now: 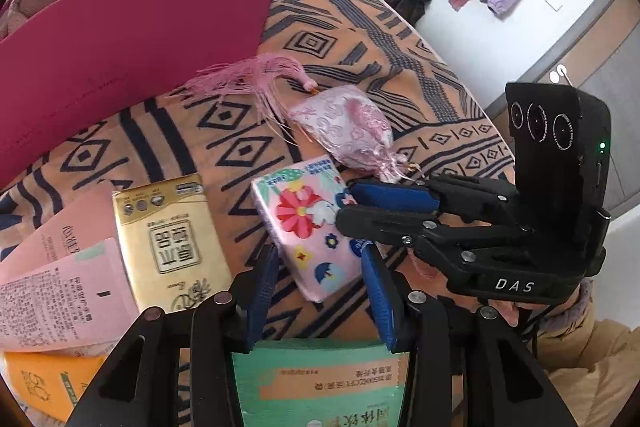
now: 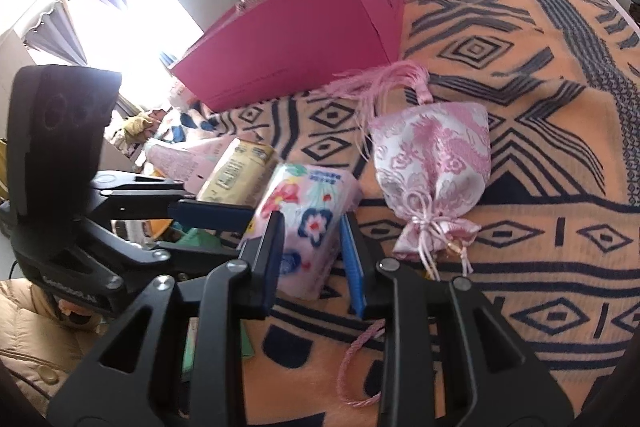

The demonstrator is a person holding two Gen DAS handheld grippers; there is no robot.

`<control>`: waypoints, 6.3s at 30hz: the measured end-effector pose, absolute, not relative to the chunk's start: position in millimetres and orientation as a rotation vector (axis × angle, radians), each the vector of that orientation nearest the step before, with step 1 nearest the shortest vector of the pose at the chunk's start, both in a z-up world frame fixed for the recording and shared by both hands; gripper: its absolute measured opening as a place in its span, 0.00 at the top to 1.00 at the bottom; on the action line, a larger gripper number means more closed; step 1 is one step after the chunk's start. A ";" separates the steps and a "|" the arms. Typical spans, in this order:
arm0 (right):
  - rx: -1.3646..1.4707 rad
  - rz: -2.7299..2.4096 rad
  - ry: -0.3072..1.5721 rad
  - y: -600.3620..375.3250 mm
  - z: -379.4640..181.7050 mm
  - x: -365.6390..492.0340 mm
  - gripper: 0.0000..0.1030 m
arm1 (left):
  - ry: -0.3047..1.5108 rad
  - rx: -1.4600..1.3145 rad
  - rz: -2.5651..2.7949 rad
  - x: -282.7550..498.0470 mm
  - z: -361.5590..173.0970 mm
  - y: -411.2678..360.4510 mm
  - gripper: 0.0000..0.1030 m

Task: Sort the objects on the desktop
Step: 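Lift the floral tissue pack off the blanket with both grippers, then carry the floral tissue pack toward the pink box with both grippers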

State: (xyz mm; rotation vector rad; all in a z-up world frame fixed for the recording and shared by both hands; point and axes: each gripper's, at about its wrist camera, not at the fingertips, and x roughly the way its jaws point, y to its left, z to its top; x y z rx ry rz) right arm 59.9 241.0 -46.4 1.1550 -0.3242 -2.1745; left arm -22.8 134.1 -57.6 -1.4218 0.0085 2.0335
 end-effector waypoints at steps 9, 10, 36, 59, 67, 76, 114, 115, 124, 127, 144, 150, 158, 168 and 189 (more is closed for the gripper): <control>1.167 -2.142 -0.328 240.9 -49.5 57.2 0.69 | -0.074 -1.467 1.974 -29.9 -68.5 128.0 0.73; 1.169 -2.134 -0.328 239.7 -50.3 57.2 0.69 | -0.075 -1.467 1.978 -30.3 -68.3 128.7 0.73; 0.989 -2.220 -0.242 229.3 -9.5 67.9 0.66 | -0.065 -1.335 2.088 -24.0 -23.3 120.2 0.75; 0.887 -2.235 -0.182 213.7 22.2 63.6 0.66 | -0.080 -1.261 2.141 -23.8 5.1 104.4 0.75; 0.860 -2.238 -0.171 207.8 31.5 57.9 0.66 | -0.065 -1.245 2.162 -29.7 15.4 101.3 0.75; 0.831 -2.249 -0.166 205.1 40.2 51.8 0.66 | -0.058 -1.221 2.178 -34.9 23.4 98.0 0.75; 0.771 -2.284 -0.147 205.2 59.4 34.2 0.66 | -0.046 -1.165 2.214 -52.2 40.8 100.3 0.75; 0.770 -2.285 -0.146 205.3 59.7 33.6 0.66 | -0.045 -1.163 2.215 -52.6 41.0 100.5 0.75; 0.759 -2.293 -0.134 204.3 64.3 29.6 0.66 | -0.053 -1.154 2.219 -58.9 44.6 99.5 0.75; 0.757 -2.292 -0.135 203.4 65.0 27.8 0.66 | -0.056 -1.153 2.220 -60.3 45.1 99.0 0.75; 0.757 -2.290 -0.137 203.3 65.9 23.4 0.66 | -0.047 -1.143 2.234 -67.9 47.1 98.5 0.75; 0.753 -2.293 -0.134 202.0 68.9 15.0 0.66 | -0.042 -1.133 2.244 -72.7 49.6 98.3 0.75; 0.751 -2.295 -0.132 201.4 70.7 8.3 0.66 | -0.037 -1.131 2.254 -78.4 51.7 99.3 0.75; 0.747 -2.294 -0.136 202.5 72.6 0.9 0.67 | -0.035 -1.130 2.262 -85.2 54.5 100.7 0.75; 0.743 -2.302 -0.135 200.4 76.2 -20.0 0.67 | -0.029 -1.122 2.279 -100.8 59.2 102.5 0.75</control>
